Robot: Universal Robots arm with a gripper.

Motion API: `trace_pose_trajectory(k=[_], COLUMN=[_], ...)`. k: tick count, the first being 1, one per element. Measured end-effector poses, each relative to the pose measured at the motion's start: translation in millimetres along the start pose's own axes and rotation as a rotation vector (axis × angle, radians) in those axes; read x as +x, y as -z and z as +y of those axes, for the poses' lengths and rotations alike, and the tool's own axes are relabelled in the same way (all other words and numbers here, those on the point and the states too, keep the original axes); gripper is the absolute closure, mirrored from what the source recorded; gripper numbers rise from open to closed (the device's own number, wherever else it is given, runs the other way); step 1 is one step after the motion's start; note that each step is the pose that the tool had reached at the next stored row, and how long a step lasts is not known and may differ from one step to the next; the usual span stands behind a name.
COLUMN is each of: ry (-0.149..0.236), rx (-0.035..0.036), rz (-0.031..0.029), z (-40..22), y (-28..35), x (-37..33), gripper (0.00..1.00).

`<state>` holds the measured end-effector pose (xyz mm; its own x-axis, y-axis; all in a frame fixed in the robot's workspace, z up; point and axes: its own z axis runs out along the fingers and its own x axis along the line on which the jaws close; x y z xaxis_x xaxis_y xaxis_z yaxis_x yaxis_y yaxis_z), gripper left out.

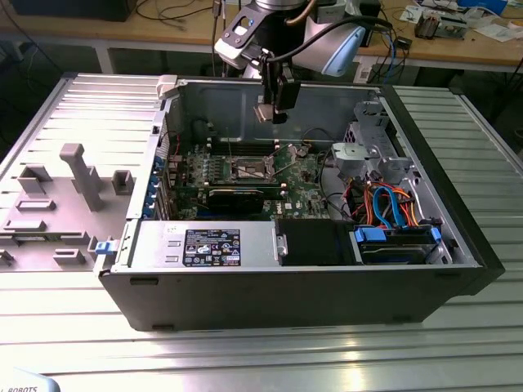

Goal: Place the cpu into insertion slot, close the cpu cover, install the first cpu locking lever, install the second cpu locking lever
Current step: 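Place the cpu into insertion slot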

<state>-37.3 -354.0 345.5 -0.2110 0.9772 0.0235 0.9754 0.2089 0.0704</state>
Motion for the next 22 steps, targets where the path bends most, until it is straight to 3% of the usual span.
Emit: trace_pose_trajectory(k=[8, 22], ry=[0.0, -0.042], rx=[0.0, -0.0008], rz=[-0.0001, -0.003], z=[-0.1, -10.4], y=[-0.1, -3.8], x=[0.0, 2.1], gripper=[0.46, 0.46])
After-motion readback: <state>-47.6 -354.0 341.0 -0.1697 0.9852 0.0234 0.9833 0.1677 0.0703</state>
